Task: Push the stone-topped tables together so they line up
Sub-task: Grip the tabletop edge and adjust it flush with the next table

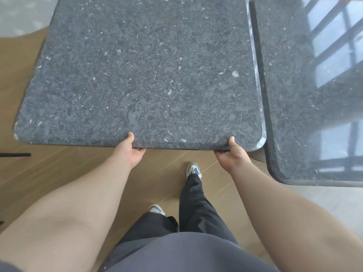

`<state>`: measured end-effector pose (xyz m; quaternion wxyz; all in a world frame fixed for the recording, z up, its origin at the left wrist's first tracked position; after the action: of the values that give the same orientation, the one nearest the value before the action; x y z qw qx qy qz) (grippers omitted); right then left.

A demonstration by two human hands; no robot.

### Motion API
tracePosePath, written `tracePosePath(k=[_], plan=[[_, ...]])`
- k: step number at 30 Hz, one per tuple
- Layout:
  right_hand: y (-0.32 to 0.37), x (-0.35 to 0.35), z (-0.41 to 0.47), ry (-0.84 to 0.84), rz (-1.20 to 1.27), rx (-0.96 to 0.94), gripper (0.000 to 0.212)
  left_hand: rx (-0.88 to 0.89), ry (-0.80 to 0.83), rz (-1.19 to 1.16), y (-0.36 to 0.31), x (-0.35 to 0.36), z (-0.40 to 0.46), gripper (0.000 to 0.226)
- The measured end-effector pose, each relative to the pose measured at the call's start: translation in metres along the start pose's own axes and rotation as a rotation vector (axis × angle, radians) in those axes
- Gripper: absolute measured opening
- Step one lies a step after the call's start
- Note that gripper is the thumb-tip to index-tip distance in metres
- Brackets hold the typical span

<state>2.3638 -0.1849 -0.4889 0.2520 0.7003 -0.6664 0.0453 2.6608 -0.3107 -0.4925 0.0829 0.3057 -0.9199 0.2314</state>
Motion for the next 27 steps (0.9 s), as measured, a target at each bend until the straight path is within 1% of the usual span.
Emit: tracePosePath(k=[4, 7, 13, 16, 18, 27], plan=[[0.004, -0.003, -0.001, 0.009, -0.023, 0.012, 0.023, 0.015, 0.007, 0.052, 0.000, 0.000, 0.002, 0.030], [0.003, -0.007, -0.005, 0.030, -0.022, 0.023, 0.020, 0.030, -0.015, 0.063, 0.002, -0.003, 0.002, 0.032], [-0.001, -0.023, -0.010, 0.038, -0.002, 0.038, 0.018, 0.028, -0.054, 0.073, 0.010, -0.016, -0.007, 0.027], [-0.005, -0.032, -0.016, 0.044, 0.001, 0.039, 0.027, 0.022, -0.058, 0.080, 0.014, -0.023, -0.012, 0.021], [-0.007, -0.038, -0.019, 0.042, -0.005, 0.033, 0.029, 0.014, -0.055, 0.086, 0.017, -0.029, -0.015, 0.018], [-0.015, -0.052, -0.035, 0.055, -0.013, 0.060, 0.027, -0.018, -0.045, 0.094, 0.024, -0.047, -0.023, 0.022]])
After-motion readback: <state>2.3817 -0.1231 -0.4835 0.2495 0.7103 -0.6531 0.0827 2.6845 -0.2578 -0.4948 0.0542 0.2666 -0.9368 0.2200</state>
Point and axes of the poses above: each hand's wrist, its own z-axis towards the middle knuckle, its own x-axis out of the palm, y = z × x, the point moved 4 cm from there along z, towards the middle knuckle, and after that the axes turned 2 degrees about -x, right-handed, at the moved point
